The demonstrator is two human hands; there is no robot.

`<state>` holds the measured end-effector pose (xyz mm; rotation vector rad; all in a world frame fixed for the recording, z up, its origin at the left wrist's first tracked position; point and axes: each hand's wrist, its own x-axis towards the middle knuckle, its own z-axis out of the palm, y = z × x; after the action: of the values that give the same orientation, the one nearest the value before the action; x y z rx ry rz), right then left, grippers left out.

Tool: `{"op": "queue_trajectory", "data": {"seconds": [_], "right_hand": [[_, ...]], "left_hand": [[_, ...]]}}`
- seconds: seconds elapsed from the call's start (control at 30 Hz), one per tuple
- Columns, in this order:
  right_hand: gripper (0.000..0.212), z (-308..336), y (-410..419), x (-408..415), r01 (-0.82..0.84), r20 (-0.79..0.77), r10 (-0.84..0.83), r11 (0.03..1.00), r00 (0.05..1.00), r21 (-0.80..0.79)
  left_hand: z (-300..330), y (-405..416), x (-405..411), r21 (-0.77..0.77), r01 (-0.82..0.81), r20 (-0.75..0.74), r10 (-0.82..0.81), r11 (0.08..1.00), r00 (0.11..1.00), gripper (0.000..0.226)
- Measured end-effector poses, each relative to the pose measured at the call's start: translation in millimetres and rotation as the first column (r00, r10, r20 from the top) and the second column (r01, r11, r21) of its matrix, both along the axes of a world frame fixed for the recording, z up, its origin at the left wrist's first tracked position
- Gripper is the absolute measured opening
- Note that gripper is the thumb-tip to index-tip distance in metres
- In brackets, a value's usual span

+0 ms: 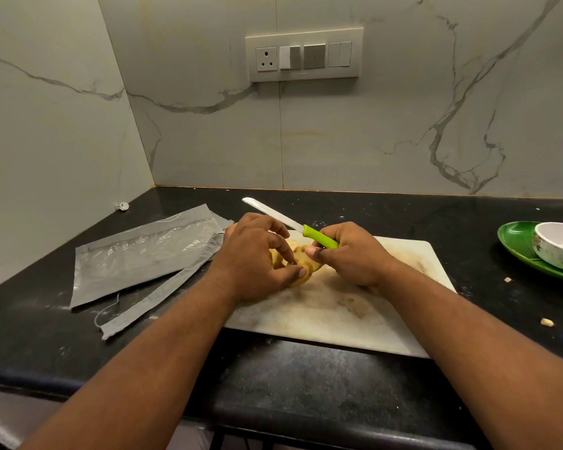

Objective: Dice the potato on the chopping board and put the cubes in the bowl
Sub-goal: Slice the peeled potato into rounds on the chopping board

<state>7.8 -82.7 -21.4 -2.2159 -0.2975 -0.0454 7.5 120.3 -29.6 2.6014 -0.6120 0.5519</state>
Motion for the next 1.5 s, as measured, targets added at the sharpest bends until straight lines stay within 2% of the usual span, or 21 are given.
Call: {"op": "queue_trajectory", "data": {"seconds": [0.2, 0.33, 0.47, 0.6, 0.8, 0.9, 1.0, 1.2, 1.27, 1.33, 1.37, 1.43, 1.5], "right_hand": [[0.018, 1, -1, -1, 0.000, 0.000, 0.000, 1.000, 1.000, 0.012], [0.019, 1, -2, 1, 0.017, -0.006, -0.017, 1.000, 1.000, 0.015], [0.019, 1, -2, 0, 0.016, -0.006, -0.017, 1.000, 1.000, -0.006], [0.019, 2, -2, -1, 0.007, 0.002, -0.007, 1.000, 1.000, -0.020], [0.017, 2, -1, -1, 0.001, -0.001, -0.001, 1.000, 1.000, -0.017], [0.017, 1, 0, -1, 0.004, 0.003, -0.004, 1.000, 1.000, -0.021], [0.018, 1, -1, 0, 0.015, 0.007, -0.015, 1.000, 1.000, -0.019], [0.018, 1, -4, 0, 0.049, 0.043, -0.050, 0.998, 0.998, 0.025], [0.019, 2, -6, 1, 0.070, 0.055, -0.073, 0.996, 0.996, 0.049], [0.020, 3, -9, 2, 0.086, 0.051, -0.089, 0.994, 0.995, 0.066], [0.021, 3, -12, 3, 0.093, 0.048, -0.097, 0.993, 0.994, 0.071], [0.021, 2, -16, 5, 0.108, 0.042, -0.112, 0.991, 0.993, 0.080], [0.021, 3, -20, 9, 0.126, 0.035, -0.129, 0.988, 0.991, 0.085]], "left_hand": [[-3, 2, 4, -0.022, 0.055, 0.001, -0.055, 0.998, 0.999, 0.017], [-6, 4, 8, -0.197, 0.044, 0.087, -0.027, 0.979, 0.996, 0.015], [-3, 16, 12, -0.426, -0.065, 0.096, 0.116, 0.902, 0.989, 0.008], [0, 32, 20, -0.560, -0.264, -0.060, 0.280, 0.785, 0.958, 0.016], [-5, 52, 32, -0.555, -0.512, -0.293, 0.422, 0.656, 0.858, 0.019], [-5, 58, 34, -0.493, -0.594, -0.309, 0.511, 0.635, 0.802, 0.018], [-5, 59, 33, -0.458, -0.621, -0.313, 0.538, 0.637, 0.783, 0.023], [-5, 53, 29, -0.493, -0.565, -0.239, 0.522, 0.662, 0.819, 0.025], [-5, 47, 25, -0.526, -0.480, -0.146, 0.481, 0.702, 0.864, 0.026], [-1, 35, 16, -0.517, -0.350, -0.007, 0.405, 0.781, 0.914, 0.026], [1, 26, 12, -0.476, -0.266, 0.074, 0.339, 0.838, 0.938, 0.025], [5, 9, 2, -0.294, -0.089, 0.193, 0.151, 0.952, 0.970, 0.023], [9, -7, -8, -0.079, 0.075, 0.193, -0.058, 0.994, 0.979, 0.026]]}}
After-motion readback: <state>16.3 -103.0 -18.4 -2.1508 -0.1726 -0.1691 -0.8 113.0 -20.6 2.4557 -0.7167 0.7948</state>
